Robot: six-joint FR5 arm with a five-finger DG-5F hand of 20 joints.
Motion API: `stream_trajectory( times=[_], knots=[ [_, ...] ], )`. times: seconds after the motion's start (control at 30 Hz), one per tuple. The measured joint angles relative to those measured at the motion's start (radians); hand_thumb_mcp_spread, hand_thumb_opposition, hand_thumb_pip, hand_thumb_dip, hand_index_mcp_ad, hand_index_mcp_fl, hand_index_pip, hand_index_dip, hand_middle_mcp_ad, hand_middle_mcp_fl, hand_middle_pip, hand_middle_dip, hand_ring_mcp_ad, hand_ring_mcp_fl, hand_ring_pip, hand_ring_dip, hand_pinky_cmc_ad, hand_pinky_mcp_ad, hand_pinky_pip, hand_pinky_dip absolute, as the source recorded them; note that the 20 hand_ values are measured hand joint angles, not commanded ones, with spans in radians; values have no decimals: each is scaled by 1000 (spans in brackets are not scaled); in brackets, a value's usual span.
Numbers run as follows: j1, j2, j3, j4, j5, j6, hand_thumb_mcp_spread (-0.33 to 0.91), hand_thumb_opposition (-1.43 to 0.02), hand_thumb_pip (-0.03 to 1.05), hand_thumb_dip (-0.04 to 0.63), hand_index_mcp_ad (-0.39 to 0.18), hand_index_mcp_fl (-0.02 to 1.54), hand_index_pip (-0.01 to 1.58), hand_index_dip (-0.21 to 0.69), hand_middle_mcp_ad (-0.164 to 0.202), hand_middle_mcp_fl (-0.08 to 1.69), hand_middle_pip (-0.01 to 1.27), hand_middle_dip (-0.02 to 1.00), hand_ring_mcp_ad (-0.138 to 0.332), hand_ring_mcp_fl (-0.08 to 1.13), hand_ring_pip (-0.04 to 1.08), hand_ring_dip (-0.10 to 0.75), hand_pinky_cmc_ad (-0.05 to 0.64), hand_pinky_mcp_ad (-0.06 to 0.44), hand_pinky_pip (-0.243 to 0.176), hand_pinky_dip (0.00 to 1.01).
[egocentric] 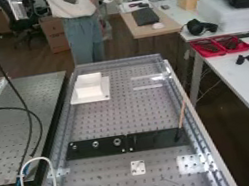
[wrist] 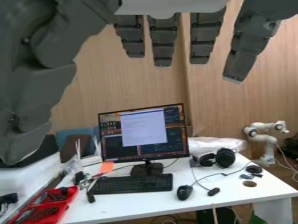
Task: Grab the larger nut and place it in the white container
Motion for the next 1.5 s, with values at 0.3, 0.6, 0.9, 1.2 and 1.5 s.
stream_trajectory(
  times=[0.3,0.6,0.9,1.2,1.5],
  knots=[
    [8,25,-97,61,73,2,175,-759,476,30,-7,38,99,-61,86,3,138,171,190,12,98,103,347,347,-91,475],
    [38,58,-244,164,224,25,175,-759,480,47,-7,38,101,-59,89,3,138,175,202,12,98,103,353,344,-91,476],
    [110,75,-388,302,429,26,173,-757,524,65,-5,56,103,-59,91,7,140,175,208,12,98,103,346,347,-94,480],
    [195,36,-493,418,650,44,187,-771,559,80,-9,54,105,-61,93,19,138,176,206,12,98,103,346,347,-96,482],
    [224,-34,-584,589,805,95,250,-785,642,124,-5,87,215,-58,91,51,138,178,209,12,98,103,349,344,-96,506]
  ],
)
